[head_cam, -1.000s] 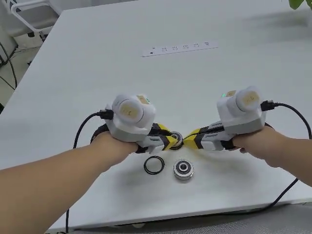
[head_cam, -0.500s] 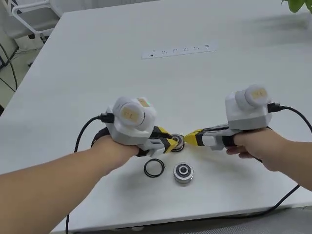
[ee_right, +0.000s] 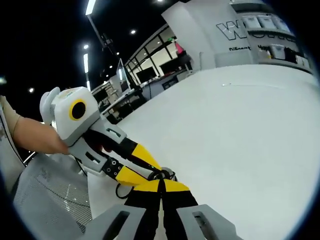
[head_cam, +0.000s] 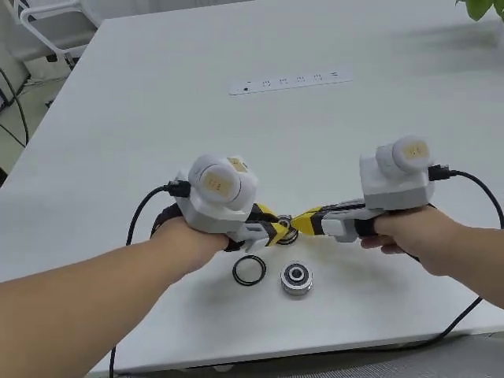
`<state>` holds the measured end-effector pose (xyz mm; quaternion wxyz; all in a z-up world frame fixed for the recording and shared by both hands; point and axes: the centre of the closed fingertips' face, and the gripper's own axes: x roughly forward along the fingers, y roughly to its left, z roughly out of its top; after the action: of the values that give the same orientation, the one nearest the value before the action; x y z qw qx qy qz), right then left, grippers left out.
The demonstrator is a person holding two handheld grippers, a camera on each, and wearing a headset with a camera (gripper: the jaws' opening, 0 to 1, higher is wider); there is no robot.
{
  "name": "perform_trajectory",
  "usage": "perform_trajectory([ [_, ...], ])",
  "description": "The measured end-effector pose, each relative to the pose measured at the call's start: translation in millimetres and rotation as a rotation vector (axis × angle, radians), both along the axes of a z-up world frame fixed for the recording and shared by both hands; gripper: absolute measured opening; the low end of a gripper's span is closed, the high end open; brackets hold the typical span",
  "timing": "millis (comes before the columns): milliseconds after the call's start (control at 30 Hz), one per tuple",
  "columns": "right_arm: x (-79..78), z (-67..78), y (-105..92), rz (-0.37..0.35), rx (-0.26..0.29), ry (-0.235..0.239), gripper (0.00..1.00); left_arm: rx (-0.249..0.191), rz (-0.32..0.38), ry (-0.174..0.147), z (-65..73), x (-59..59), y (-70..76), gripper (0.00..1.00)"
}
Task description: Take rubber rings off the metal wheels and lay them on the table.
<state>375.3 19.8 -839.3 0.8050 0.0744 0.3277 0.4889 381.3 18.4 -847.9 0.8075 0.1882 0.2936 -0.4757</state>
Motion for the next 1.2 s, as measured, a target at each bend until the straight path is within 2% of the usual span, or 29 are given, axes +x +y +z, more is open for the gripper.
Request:
perform_trajectory([
  [267, -2.9, 2.1, 2.8, 0.023, 0.016, 0.002, 0.0, -0.001, 0.002, 0.0, 0.0, 0.7, 0.1, 0.11],
  [367, -4.9, 11.1, 9.3, 0.039, 0.068, 0.001, 0.0, 0.0, 0.001, 0.0, -0.1, 0.9, 0.1, 0.11],
  [433, -5.6, 9.3, 8.3, 0.048, 0.049, -0.002, 0.0, -0.001, 0.001, 0.0, -0.3, 1.0, 0.1, 0.11],
  [667, -9.7, 11.3, 8.0, 0.057, 0.084, 0.028, 0.0, -0.001, 0.001, 0.001, -0.3, 0.8, 0.0, 0.12],
  [900, -5.9, 8.4, 4.6, 0.036, 0.055, 0.015, 0.0, 0.001, -0.002, -0.01, 0.2, 0.4, -0.3, 0.12],
  [1100, -3.8, 5.6, 2.0, 0.026, 0.03, 0.001, 0.0, -0.017, 0.011, 0.016, 1.2, -1.5, 0.3, 0.14],
  [1200, -3.0, 6.4, 1.9, 0.022, 0.031, 0.0, 0.0, -0.013, 0.004, 0.014, 1.6, -2.0, 2.6, 0.14],
])
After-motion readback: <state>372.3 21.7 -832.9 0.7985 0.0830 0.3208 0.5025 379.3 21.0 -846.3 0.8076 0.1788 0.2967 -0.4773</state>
